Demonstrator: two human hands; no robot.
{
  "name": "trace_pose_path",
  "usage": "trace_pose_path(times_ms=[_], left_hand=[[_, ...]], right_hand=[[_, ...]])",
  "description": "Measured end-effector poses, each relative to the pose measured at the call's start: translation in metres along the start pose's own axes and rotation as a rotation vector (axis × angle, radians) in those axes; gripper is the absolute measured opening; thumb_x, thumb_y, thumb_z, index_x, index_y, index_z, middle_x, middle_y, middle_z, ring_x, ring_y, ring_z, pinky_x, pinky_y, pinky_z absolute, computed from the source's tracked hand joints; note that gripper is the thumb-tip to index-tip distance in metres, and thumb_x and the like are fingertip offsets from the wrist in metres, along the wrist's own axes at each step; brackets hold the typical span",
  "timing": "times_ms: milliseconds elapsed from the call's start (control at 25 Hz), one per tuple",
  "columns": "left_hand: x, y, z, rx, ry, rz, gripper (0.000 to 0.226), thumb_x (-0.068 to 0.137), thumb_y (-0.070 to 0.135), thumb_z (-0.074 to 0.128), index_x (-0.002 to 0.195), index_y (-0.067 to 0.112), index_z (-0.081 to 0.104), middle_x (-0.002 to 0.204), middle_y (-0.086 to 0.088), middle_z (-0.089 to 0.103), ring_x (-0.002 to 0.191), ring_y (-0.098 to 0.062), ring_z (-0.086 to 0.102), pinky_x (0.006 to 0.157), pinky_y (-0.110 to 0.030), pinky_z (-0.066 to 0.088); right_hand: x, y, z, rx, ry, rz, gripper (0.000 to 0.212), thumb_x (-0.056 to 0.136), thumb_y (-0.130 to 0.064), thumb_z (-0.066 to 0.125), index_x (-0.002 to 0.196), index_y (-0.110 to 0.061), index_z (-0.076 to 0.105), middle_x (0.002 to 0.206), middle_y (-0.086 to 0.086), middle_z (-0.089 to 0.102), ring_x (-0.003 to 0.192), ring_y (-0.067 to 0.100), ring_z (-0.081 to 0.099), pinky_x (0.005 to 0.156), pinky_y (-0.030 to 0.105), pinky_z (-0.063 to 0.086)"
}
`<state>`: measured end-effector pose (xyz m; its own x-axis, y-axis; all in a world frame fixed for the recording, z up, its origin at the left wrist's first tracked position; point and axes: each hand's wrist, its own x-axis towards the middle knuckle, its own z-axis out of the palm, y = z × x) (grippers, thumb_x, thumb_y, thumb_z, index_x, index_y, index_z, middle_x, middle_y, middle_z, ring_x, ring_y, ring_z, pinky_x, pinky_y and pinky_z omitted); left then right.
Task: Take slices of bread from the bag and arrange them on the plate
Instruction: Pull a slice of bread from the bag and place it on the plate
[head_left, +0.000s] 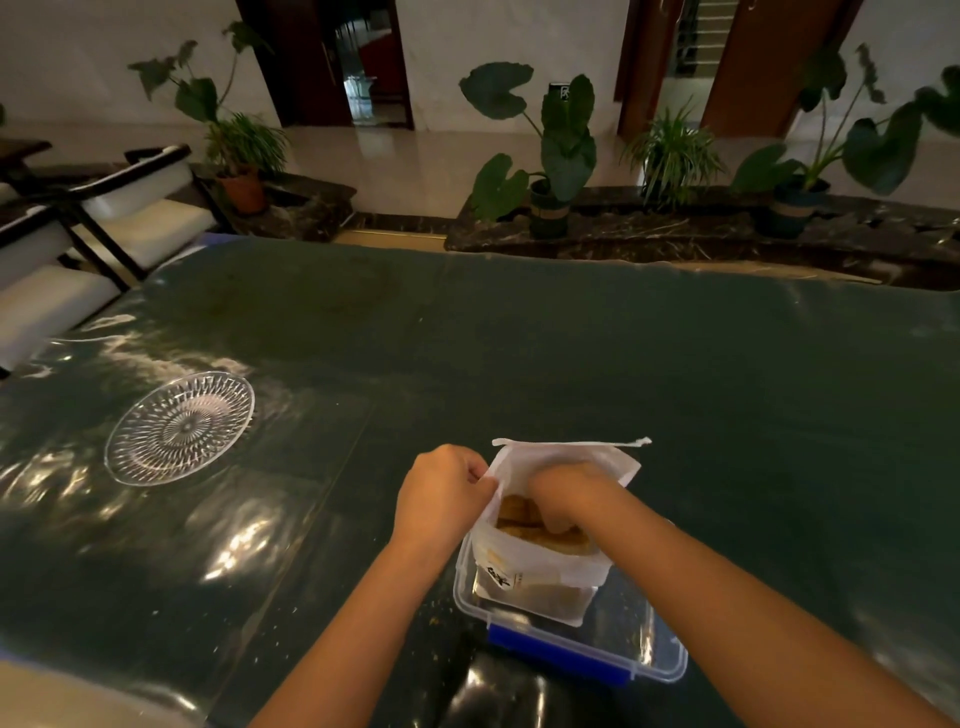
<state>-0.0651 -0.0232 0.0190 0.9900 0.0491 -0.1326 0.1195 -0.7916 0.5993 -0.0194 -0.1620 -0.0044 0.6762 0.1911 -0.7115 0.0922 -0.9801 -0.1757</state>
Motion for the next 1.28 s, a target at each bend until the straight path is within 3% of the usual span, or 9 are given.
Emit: trace_pose_path(times_ms=[80,200,280,440,640,800,880,1040,1280], left_hand=[[0.001,-0.003,-0.001,-0.013,-0.008,-0.004,0.025,0.077,0.022,0.067,0.056,0.032,0.06,0.061,0.006,0.066,0.057,-0.008,0.064,0.054,-0.023,0.054],[0.0,-0.003,-0.001,-0.025,-0.018,-0.003,0.021,0.077,0.02,0.067,0.058,0.028,0.064,0.063,0.003,0.068,0.059,-0.01,0.065,0.056,-0.03,0.058],[0.0,-0.001,0.0,-0.034,-0.021,-0.002,0.014,0.078,0.02,0.067,0.064,0.023,0.069,0.065,0.0,0.069,0.06,-0.013,0.066,0.059,-0.033,0.059],[0.0,0.002,0.002,-0.049,-0.031,-0.008,0.012,0.08,0.018,0.066,0.068,0.02,0.069,0.07,-0.004,0.07,0.063,-0.014,0.066,0.06,-0.026,0.056],[-0.001,0.004,0.004,-0.08,-0.041,-0.024,0.013,0.081,0.017,0.066,0.069,0.014,0.07,0.071,-0.007,0.071,0.065,-0.017,0.068,0.062,-0.027,0.055],[0.002,0.007,0.002,-0.06,-0.017,0.001,0.014,0.08,0.017,0.066,0.067,0.015,0.07,0.068,-0.007,0.07,0.064,-0.019,0.067,0.062,-0.031,0.056],[0.002,0.006,0.0,-0.047,-0.013,0.009,0.014,0.078,0.016,0.066,0.064,0.016,0.068,0.067,-0.006,0.069,0.064,-0.018,0.066,0.058,-0.028,0.054],[0.007,0.003,-0.003,-0.013,0.015,0.018,0.018,0.074,0.015,0.066,0.057,0.02,0.063,0.062,-0.002,0.066,0.063,-0.019,0.065,0.052,-0.025,0.045],[0.009,-0.001,-0.004,-0.058,0.024,0.037,0.018,0.076,0.02,0.069,0.06,0.027,0.065,0.063,0.003,0.068,0.065,-0.012,0.066,0.06,-0.027,0.053]], right_hand=[[0.009,0.007,0.008,0.035,-0.028,0.057,0.049,0.086,-0.036,0.054,0.129,-0.016,0.043,0.125,0.01,0.051,0.104,0.024,0.047,0.099,0.042,0.039],[0.02,0.011,0.015,0.054,0.005,0.078,0.05,0.085,-0.04,0.055,0.128,-0.018,0.044,0.122,0.009,0.053,0.095,0.022,0.045,0.098,0.043,0.04],[0.024,0.01,0.019,-0.012,0.066,0.091,0.048,0.085,-0.04,0.054,0.127,-0.019,0.045,0.121,0.008,0.054,0.101,0.023,0.049,0.099,0.042,0.04],[0.032,0.017,0.033,0.186,0.115,0.13,0.041,0.086,-0.039,0.055,0.119,-0.016,0.049,0.105,0.008,0.052,0.092,0.023,0.049,0.096,0.039,0.04],[0.034,0.03,0.042,0.225,0.254,0.093,0.034,0.085,-0.036,0.057,0.114,-0.019,0.055,0.104,0.006,0.059,0.094,0.022,0.054,0.091,0.035,0.044],[0.018,0.03,0.027,0.174,0.319,-0.005,0.032,0.076,-0.049,0.063,0.092,-0.021,0.061,0.088,0.001,0.062,0.08,0.016,0.056,0.083,0.032,0.048],[0.003,0.031,0.018,0.117,0.405,-0.087,0.023,0.076,-0.042,0.064,0.084,-0.021,0.065,0.081,0.0,0.064,0.076,0.019,0.059,0.076,0.031,0.052],[-0.028,0.046,-0.006,0.17,0.474,-0.193,0.016,0.077,-0.017,0.063,0.091,-0.019,0.07,0.093,0.002,0.068,0.08,0.019,0.063,0.074,0.032,0.057],[-0.071,0.066,-0.036,0.441,0.55,-0.322,0.013,0.076,-0.02,0.071,0.087,-0.026,0.071,0.086,-0.008,0.07,0.079,0.003,0.064,0.068,0.017,0.053]])
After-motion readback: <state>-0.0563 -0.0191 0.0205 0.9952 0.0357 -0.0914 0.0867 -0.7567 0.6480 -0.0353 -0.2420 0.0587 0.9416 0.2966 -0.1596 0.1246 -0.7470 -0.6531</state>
